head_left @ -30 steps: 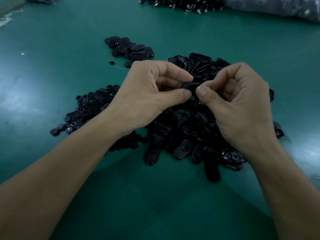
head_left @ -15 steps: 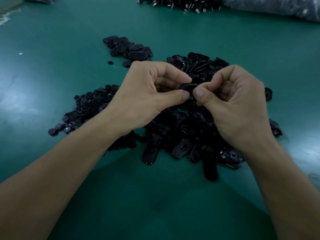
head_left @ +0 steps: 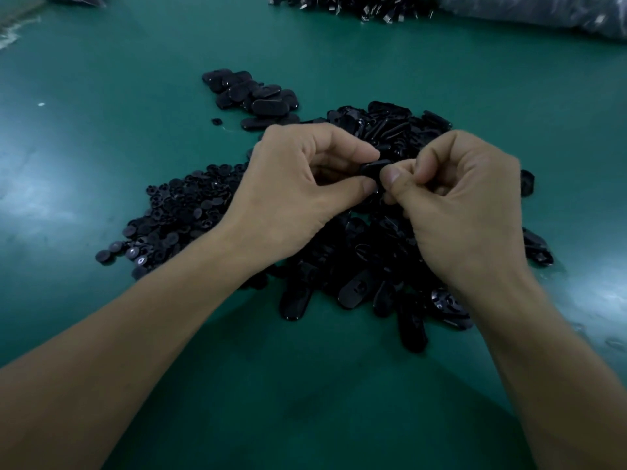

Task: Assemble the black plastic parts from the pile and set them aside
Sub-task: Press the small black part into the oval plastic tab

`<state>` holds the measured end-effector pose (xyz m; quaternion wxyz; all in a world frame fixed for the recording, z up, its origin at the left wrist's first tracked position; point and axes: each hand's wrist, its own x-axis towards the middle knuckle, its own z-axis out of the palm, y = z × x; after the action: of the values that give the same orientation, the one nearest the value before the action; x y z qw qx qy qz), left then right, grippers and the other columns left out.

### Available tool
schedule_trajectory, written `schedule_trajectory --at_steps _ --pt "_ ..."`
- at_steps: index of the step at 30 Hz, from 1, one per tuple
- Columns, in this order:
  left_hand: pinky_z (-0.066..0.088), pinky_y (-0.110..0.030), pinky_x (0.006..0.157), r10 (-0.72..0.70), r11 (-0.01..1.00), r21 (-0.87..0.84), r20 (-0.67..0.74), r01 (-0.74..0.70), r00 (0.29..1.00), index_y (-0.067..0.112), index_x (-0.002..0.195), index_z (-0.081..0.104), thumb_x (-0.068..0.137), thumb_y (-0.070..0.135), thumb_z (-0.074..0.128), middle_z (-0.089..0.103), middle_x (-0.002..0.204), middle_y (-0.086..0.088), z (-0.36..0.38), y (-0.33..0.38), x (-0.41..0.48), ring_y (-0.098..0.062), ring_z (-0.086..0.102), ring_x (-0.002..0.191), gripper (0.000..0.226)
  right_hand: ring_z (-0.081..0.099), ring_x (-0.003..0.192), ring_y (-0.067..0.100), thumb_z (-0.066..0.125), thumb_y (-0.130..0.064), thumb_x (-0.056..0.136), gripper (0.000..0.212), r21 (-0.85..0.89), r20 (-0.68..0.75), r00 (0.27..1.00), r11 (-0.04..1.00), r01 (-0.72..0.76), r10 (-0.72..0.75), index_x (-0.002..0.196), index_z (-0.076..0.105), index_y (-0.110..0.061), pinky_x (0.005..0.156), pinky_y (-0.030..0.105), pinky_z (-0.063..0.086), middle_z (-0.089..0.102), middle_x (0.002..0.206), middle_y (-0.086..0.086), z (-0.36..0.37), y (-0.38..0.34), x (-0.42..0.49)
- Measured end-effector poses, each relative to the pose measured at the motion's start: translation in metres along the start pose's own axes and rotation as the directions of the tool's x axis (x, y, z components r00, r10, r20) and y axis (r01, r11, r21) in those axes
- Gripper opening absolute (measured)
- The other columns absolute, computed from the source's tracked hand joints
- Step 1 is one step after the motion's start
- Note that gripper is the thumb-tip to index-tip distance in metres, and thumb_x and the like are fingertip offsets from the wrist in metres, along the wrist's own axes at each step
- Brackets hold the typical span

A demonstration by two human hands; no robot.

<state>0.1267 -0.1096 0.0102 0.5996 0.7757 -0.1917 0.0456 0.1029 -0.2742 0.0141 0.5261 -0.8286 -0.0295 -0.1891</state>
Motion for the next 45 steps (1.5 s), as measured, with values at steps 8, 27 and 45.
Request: schedule_trajectory --at_steps 8,27,45 --pt "0.056 -0.019 0.074 -0.008 0.999 -0.033 -0.003 0.008 1.0 0.021 0.094 0.072 0.081 0.005 0.081 0.076 0.084 0.004 0.0 0.0 0.001 -0.007 0.073 0.079 0.023 0.069 0.063 0.008 0.074 0.001 0.085 0.039 0.16 0.035 0.999 0.987 -0.026 0.02 0.067 0.049 -0.023 0.063 0.016 0.052 0.07 0.066 -0.007 -0.001 0.001 0.0" --pt "0.049 -0.009 0.067 0.079 0.973 0.227 -0.141 -0.045 0.987 0.023 0.091 0.072 0.083 0.009 0.079 0.07 0.077 0.017 0.005 0.0 -0.004 0.005 0.066 0.072 0.018 0.073 0.067 0.016 0.077 -0.009 0.084 0.035 -0.005 0.016 0.999 0.999 0.034 -0.034 0.07 0.054 -0.032 0.063 0.042 0.061 0.073 0.075 -0.003 0.007 -0.009 -0.008" --pt "0.057 -0.019 0.074 -0.114 0.984 -0.131 0.036 0.118 0.993 0.019 0.092 0.07 0.085 0.003 0.077 0.075 0.078 0.004 -0.007 0.001 0.003 -0.007 0.07 0.074 0.019 0.07 0.081 0.003 0.072 -0.012 0.091 0.019 0.088 0.18 0.981 0.994 0.057 -0.073 0.1 0.072 -0.029 0.073 0.014 0.052 0.075 0.086 -0.013 -0.008 0.003 0.003"
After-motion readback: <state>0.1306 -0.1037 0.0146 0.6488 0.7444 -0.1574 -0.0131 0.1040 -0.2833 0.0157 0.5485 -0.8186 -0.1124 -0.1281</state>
